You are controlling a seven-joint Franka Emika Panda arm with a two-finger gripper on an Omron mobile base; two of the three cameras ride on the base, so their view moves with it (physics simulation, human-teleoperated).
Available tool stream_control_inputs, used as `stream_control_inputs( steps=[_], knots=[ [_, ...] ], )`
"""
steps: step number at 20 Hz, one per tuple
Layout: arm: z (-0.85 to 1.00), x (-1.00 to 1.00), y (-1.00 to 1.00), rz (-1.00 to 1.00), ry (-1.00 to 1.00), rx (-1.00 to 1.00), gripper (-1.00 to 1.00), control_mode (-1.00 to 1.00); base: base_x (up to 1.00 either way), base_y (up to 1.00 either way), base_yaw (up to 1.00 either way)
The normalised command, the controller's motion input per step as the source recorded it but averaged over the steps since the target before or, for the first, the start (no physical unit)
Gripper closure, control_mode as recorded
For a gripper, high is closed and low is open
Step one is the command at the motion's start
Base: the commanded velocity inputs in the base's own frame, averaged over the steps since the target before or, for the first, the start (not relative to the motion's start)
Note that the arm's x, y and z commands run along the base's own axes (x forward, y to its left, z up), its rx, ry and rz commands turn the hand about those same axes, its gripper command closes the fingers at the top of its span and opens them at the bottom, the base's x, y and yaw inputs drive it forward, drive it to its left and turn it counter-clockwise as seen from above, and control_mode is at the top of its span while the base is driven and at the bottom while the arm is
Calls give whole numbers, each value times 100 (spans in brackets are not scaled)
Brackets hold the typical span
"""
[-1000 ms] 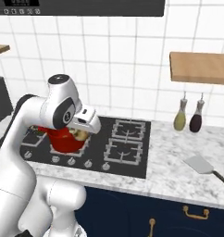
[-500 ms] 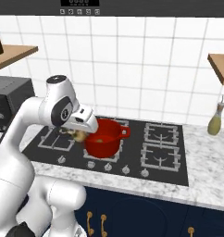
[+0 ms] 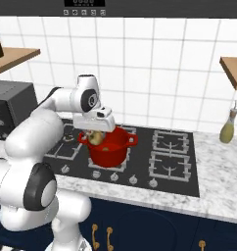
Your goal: Put the potato and onion in the pot. Retrieve the spatula and lightly stir the vegetables in the pot.
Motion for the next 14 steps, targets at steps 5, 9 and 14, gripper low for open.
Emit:
stream_control_inputs(
  steps=[5, 9, 14],
  knots=[
    [-57, 89, -18, 2, 0, 11, 100, -100, 0, 0, 0],
    [-74, 34, 0, 1, -10, 0, 100, -100, 0, 0, 0],
    [-53, 9, 0, 0, -1, 3, 100, -100, 0, 0, 0]
  ],
)
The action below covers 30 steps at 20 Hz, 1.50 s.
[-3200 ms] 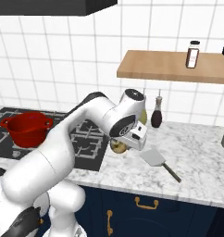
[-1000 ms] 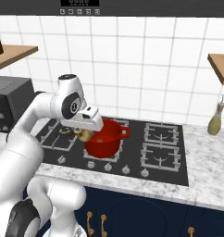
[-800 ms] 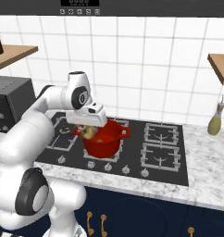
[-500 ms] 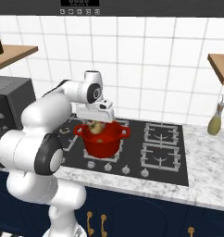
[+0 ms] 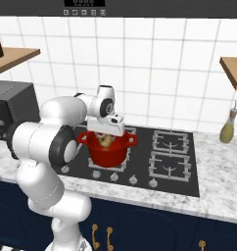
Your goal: Put the potato and onion in the pot. Retrieve the spatula and lightly stir the vegetables in the pot.
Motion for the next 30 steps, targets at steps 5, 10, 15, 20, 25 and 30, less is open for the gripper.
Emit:
stream_control_inputs(
  steps=[5, 10, 15, 20, 25, 30],
  knots=[
    [-45, 11, 0, 0, 0, 1, 100, -100, 0, 0, 0],
    [-8, 3, 0, 0, 0, 0, -100, -100, 0, 0, 0],
    [8, 0, 3, 2, -20, 3, -100, -100, 0, 0, 0],
    [39, -6, 0, 1, -17, 1, -100, -100, 0, 0, 0],
    [73, -17, 2, 0, -7, 0, -100, -100, 0, 0, 0],
    [63, -61, -1, 1, -1, 0, -100, -100, 0, 0, 0]
  ],
)
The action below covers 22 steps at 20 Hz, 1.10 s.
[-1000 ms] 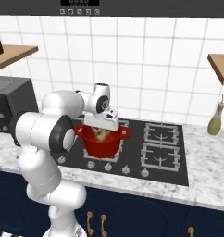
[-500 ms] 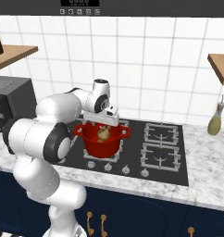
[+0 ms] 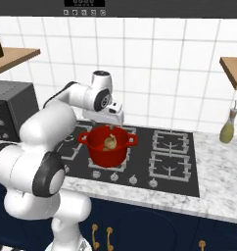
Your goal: Put the potato and onion in the pot. Retrieve the spatula and lightly stir the vegetables in the pot.
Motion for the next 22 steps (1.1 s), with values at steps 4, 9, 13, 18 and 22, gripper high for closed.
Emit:
stream_control_inputs(
  steps=[4, 9, 13, 18, 22],
  knots=[
    [16, -68, 6, 10, -10, 3, -100, -100, 0, 0, 0],
    [70, -100, 69, 14, -34, 0, -100, -100, 0, 0, 0],
    [71, -97, 58, 12, -33, 0, -100, -100, 0, 0, 0],
    [52, -78, 5, 0, -11, 0, -100, -100, 0, 0, 0],
    [36, -31, 0, -6, 0, -1, -100, -100, 0, 0, 0]
  ],
)
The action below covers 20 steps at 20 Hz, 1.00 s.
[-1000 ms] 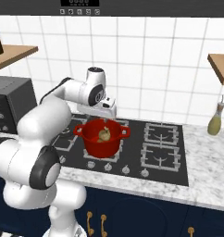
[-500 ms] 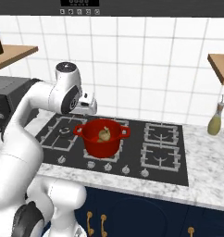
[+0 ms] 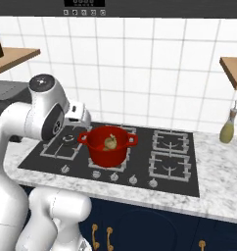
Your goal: Put the potato and onion in the pot. Retrieve the spatula and lightly stir the vegetables in the pot.
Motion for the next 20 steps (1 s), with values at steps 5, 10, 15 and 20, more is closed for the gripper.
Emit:
stream_control_inputs(
  steps=[5, 10, 15, 20],
  knots=[
    [0, 0, 0, 0, 0, 0, -100, -100, 0, 0, 0],
    [0, 0, 0, 0, 0, 0, -100, 100, -6, -39, 0],
    [0, 0, 0, 0, 0, 0, -100, 100, -46, -100, 0],
    [0, 0, 0, 0, 0, 0, -100, 100, -36, -100, -7]
  ],
)
